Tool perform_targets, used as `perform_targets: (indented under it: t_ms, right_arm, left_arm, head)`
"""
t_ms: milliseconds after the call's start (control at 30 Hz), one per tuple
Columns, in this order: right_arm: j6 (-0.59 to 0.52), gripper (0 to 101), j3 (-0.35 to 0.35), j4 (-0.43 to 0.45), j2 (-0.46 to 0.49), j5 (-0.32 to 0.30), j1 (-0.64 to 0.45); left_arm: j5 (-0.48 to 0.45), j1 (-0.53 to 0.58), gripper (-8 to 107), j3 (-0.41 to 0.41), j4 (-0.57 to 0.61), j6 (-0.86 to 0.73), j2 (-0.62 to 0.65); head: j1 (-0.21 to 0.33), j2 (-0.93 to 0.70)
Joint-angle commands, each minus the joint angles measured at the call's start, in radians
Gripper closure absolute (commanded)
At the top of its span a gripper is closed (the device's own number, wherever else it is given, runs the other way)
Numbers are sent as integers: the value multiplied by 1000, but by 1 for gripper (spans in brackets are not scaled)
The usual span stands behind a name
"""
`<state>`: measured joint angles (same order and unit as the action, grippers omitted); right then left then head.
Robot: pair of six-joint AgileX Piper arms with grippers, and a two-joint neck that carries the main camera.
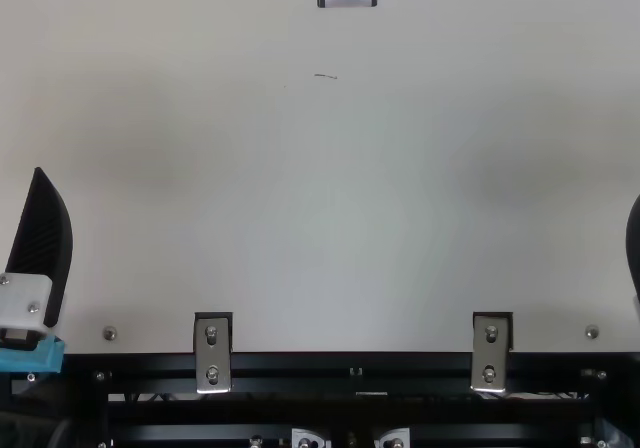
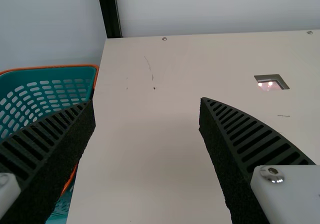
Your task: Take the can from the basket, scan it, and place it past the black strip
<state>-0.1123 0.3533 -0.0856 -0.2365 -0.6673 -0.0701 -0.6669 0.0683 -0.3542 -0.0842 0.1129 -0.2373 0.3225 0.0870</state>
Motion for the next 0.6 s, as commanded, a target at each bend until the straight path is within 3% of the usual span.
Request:
perform_targets:
  t_ms: [0, 567]
  right_arm:
    - [0, 0, 0, 0, 0, 0, 0]
    - [0, 0, 0, 0, 0, 0, 0]
  left_arm:
    - [0, 0, 9, 0, 0, 0, 0]
    - [0, 0, 9, 0, 0, 0, 0]
  head:
    - [26, -9]
    - [26, -9]
